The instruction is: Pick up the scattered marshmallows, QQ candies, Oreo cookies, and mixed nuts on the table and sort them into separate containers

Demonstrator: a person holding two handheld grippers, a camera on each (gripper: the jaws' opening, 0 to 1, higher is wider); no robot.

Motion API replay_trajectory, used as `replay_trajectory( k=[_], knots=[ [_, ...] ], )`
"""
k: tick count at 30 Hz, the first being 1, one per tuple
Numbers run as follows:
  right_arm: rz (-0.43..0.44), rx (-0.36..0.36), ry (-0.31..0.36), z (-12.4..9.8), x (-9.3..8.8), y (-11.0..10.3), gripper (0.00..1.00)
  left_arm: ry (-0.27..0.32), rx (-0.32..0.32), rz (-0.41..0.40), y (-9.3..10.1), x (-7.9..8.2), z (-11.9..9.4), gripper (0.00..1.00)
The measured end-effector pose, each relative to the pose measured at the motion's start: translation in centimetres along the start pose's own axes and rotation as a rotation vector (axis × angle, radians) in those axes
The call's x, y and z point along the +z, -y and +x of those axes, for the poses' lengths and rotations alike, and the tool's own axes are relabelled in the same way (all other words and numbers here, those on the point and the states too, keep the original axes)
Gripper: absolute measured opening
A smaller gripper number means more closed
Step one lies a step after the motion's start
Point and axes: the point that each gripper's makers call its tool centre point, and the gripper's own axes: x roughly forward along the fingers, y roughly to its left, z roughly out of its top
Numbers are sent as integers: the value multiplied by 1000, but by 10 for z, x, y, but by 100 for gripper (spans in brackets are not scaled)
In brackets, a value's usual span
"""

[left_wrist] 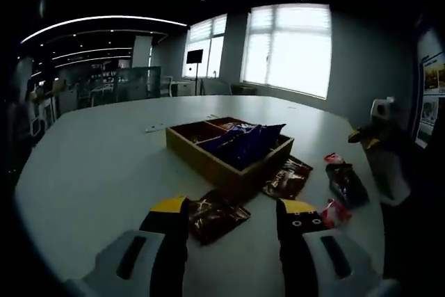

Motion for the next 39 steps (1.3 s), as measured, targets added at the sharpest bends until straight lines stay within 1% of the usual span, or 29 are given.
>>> replay_trajectory(
  k=[7, 13, 25, 34, 39],
  knots=[
    [-2, 8, 0, 4, 1, -2, 30, 27, 21, -56, -3, -1, -15, 55],
    [-2, 10, -1, 6, 2, -3, 31, 23, 43, -60, -3, -2, -25, 56],
    [-9, 7, 4, 7, 6, -2, 31, 24, 100, -58, -2, 5, -44, 56],
    [-18, 15, -2, 8, 8, -3, 31, 12, 136, -82, -6, 0, -58, 55],
    [-20, 20, -3, 9, 8, -4, 31, 20, 138, -110, -4, -2, -67, 55]
  ],
)
